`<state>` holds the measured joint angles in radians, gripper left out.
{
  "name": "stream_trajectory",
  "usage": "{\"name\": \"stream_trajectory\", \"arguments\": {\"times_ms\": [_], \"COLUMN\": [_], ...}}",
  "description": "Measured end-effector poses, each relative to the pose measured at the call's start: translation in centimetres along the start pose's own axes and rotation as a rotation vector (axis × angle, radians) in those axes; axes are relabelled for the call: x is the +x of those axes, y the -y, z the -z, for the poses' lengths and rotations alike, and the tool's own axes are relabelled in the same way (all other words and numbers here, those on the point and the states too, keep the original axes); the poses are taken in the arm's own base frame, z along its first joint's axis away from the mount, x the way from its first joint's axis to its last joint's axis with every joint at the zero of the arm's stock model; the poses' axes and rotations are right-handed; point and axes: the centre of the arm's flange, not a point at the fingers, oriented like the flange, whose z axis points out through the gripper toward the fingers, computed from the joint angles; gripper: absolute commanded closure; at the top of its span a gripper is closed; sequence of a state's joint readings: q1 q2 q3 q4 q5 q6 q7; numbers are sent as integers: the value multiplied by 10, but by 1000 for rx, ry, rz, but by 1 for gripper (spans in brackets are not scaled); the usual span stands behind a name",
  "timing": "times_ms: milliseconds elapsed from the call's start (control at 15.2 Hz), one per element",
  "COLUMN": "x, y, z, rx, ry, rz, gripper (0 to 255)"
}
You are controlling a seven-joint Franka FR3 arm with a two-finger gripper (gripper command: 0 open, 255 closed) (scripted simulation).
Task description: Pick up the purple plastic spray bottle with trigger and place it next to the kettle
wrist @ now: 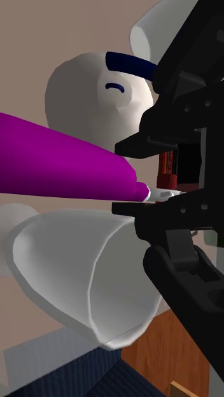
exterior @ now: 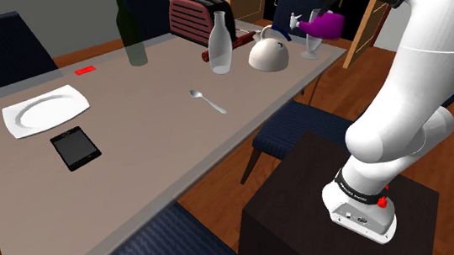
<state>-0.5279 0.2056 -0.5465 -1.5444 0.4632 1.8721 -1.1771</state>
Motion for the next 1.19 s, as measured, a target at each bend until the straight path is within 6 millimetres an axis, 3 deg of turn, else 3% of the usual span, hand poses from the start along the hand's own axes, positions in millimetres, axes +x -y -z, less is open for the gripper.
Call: {"name": "stream_trajectory", "arguments": {"times_ms": [462,1188], "x": [-14,-27], "y": [-1,-2], "z": [-34,-42], "rx": [-1,-71], "ry": [-1,-66], "rz": [0,17], "gripper": [255,255]}}
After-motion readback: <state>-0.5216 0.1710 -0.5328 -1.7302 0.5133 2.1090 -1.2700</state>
